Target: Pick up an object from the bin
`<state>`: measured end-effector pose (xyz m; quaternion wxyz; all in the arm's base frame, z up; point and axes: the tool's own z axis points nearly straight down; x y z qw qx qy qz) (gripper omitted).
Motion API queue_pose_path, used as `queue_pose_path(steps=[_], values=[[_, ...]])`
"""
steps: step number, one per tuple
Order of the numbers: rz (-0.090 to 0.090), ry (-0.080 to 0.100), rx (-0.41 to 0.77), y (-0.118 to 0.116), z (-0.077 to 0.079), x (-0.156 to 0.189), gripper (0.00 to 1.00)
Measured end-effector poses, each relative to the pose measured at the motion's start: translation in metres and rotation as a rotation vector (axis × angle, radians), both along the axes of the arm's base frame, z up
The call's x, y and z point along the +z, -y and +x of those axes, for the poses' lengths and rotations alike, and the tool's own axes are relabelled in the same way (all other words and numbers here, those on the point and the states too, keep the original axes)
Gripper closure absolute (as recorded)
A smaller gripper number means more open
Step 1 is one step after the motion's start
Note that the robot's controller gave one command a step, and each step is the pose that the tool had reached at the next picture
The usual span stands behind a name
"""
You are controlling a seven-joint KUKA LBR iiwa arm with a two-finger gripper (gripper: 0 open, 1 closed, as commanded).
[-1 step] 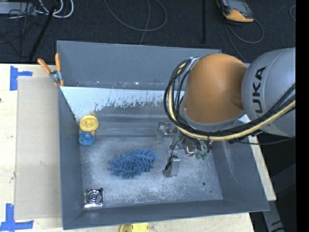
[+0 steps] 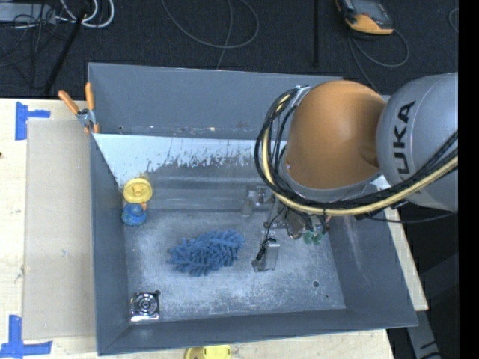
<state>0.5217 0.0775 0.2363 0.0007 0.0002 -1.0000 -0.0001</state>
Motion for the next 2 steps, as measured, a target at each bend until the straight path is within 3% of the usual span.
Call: queue_pose_path(steps=[1, 2], values=[[0.001, 0.008, -0.024, -0.016, 0.016, -0.051, 0.0], [-0.001, -0.001, 0.077, -0.046, -0.014, -0.091, 0.0]])
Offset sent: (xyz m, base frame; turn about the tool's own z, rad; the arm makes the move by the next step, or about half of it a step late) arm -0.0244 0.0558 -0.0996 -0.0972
